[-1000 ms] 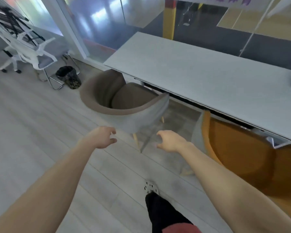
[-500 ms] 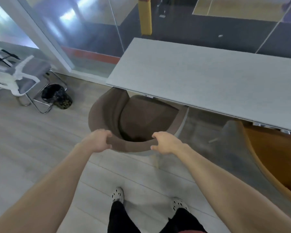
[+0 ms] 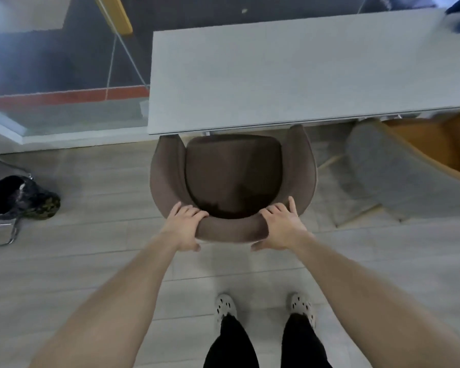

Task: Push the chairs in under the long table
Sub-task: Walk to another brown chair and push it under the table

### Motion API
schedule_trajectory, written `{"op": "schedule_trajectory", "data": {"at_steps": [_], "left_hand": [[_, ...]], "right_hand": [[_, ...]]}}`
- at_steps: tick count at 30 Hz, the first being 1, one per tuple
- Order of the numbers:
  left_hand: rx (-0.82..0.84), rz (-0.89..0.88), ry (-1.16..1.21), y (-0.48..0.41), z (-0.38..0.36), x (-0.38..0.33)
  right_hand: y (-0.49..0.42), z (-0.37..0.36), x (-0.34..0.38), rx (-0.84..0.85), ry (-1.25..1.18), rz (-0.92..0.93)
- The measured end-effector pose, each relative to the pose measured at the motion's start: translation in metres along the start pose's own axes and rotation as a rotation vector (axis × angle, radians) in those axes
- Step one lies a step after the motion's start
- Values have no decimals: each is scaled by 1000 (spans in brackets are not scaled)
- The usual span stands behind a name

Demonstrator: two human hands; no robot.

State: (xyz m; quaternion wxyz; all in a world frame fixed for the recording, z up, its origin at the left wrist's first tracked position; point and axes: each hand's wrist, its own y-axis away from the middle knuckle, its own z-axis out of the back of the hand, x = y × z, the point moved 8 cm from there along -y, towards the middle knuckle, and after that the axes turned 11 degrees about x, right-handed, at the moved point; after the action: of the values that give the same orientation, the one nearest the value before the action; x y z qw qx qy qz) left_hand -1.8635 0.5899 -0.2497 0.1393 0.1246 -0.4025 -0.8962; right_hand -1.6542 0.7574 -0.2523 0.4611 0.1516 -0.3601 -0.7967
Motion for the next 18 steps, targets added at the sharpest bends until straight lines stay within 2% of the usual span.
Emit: {"op": "schedule_trajectory", "data": {"at_steps": [6,9,18], "left_hand": [[-231,-44,-93,-19,-3,7],[-270,-37,-106,-18,-5,5],[-296,12,-83,0,-32,-9]], "right_hand": [[-10,7,7,-97,46,-32],[-6,7,7,-159,29,-17],[7,-16,10,-205,67,-9]]}}
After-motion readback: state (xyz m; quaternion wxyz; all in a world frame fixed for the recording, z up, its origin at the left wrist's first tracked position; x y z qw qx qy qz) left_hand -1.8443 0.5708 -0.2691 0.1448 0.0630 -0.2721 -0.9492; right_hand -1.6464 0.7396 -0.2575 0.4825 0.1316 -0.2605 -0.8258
